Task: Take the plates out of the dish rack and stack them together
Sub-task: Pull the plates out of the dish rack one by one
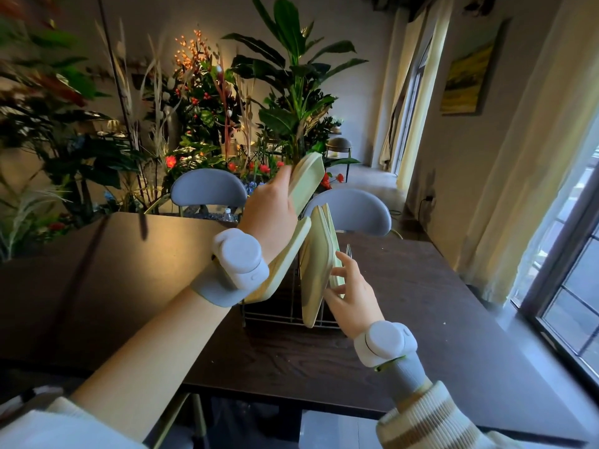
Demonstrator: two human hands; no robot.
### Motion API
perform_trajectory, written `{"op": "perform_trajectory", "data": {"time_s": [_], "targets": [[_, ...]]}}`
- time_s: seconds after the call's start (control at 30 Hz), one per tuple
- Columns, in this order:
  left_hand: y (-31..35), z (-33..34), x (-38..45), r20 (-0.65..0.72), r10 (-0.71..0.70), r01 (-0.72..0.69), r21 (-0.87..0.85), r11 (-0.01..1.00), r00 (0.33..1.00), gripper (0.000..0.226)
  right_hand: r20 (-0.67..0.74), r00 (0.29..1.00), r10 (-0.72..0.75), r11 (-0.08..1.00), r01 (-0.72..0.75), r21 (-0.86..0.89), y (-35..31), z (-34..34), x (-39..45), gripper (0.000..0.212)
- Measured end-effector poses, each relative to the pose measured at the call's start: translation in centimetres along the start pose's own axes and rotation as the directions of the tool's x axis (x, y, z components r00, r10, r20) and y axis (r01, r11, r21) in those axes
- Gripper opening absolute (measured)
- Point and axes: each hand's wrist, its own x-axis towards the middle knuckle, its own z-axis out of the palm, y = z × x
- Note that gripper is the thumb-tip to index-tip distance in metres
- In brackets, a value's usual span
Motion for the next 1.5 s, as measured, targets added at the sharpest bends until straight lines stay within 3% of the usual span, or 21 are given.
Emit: {"op": "perform_trajectory", "data": {"time_s": [0.17, 0.27, 0.4, 0.57, 0.73, 0.93, 1.03, 1.23, 1.37, 1.5], "targets": [[0.7, -1.6, 0.8, -0.194, -0.012, -0.015, -0.136, 0.991, 0.981, 0.022, 0.012, 1.0, 0.0, 1.0, 0.0, 0.011, 0.1, 0.1, -0.1, 0.062], [0.4, -1.8, 0.8, -0.305, -0.117, 0.043, -0.238, 0.97, 0.945, 0.025, 0.01, 1.0, 0.016, 1.0, -0.016, 0.02, 0.1, 0.3, -0.1, 0.062], [0.1, -1.2, 0.3, -0.32, -0.312, 0.161, -0.421, 0.893, 0.894, 0.029, 0.014, 1.0, 0.025, 0.999, -0.025, 0.02, 0.1, 0.5, -0.2, 0.062], [-0.1, 0.4, -1.2, -0.354, -0.455, 0.278, -0.451, 0.848, 0.817, 0.022, 0.026, 0.999, 0.038, 0.999, -0.039, 0.028, -0.1, 0.3, -0.3, 0.063], [0.7, 1.2, -2.6, -0.399, -0.413, 0.216, -0.452, 0.866, 0.819, 0.03, 0.046, 0.998, 0.031, 0.999, -0.032, 0.017, -0.2, 0.3, -0.3, 0.052], [1.4, 1.9, -3.5, -0.464, -0.3, 0.153, -0.328, 0.932, 0.833, 0.029, 0.029, 0.998, 0.061, 0.998, -0.06, -0.014, 0.6, 0.7, 0.2, 0.01], [1.9, 3.1, -3.9, -0.388, -0.23, 0.127, -0.272, 0.954, 0.892, 0.032, 0.008, 0.998, 0.062, 0.998, -0.062, -0.003, 0.8, 0.9, 0.5, 0.006], [0.9, 5.8, -6.4, -0.218, -0.07, 0.01, -0.264, 0.964, 0.974, 0.043, -0.025, 0.996, 0.088, 0.996, -0.089, -0.027, 1.4, 1.0, 0.7, 0.026], [0.4, 6.9, -7.7, -0.101, -0.102, 0.069, -0.285, 0.956, 0.99, 0.049, -0.017, 0.996, 0.09, 0.996, -0.09, -0.01, 1.8, 1.2, 0.7, 0.016], [0.0, 7.3, -8.2, -0.076, -0.031, 0.006, -0.309, 0.951, 0.997, 0.044, -0.047, 0.996, 0.069, 0.996, -0.072, -0.053, 1.7, 1.4, 0.7, 0.013]]}}
